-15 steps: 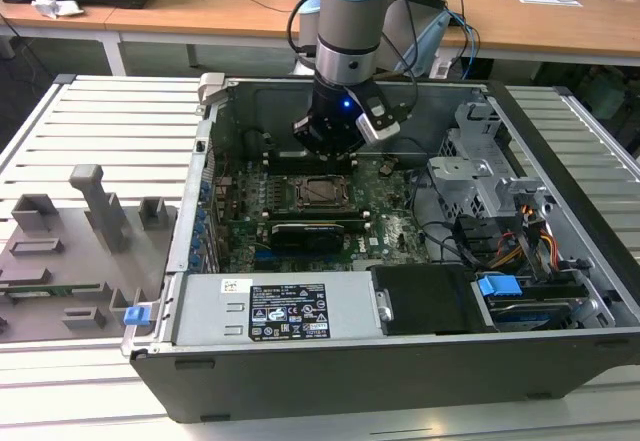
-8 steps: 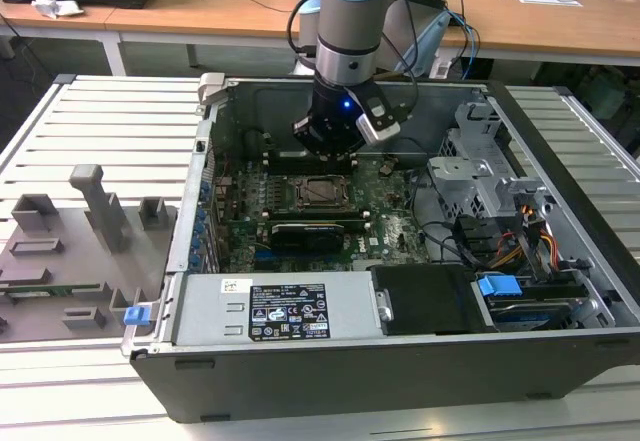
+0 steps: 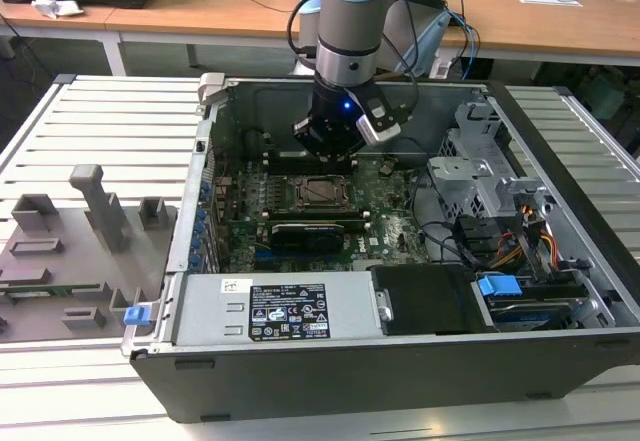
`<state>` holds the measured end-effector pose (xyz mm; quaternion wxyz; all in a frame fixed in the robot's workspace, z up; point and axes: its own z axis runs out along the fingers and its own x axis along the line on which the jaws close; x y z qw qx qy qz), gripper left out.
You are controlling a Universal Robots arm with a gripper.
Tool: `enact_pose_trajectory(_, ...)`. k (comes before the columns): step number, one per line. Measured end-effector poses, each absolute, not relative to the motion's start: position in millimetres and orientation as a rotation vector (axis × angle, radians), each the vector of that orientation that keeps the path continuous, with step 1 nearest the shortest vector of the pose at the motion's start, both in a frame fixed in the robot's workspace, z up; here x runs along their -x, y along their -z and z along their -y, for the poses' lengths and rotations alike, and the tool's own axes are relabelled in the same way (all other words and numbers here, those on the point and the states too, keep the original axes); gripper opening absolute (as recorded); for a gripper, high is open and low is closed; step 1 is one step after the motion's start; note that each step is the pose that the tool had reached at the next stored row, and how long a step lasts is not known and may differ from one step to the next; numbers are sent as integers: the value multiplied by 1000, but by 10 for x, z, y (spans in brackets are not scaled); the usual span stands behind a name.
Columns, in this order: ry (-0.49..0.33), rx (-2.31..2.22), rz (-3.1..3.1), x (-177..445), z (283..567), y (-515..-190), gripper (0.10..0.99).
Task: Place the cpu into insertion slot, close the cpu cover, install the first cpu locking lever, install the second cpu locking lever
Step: 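Install the first cpu locking lever, then install the second cpu locking lever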
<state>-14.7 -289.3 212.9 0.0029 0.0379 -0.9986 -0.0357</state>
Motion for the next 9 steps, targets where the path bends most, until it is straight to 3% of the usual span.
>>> enact_pose_trajectory(9, 112, -119, 3132, 147, 2908, -2129, 106)
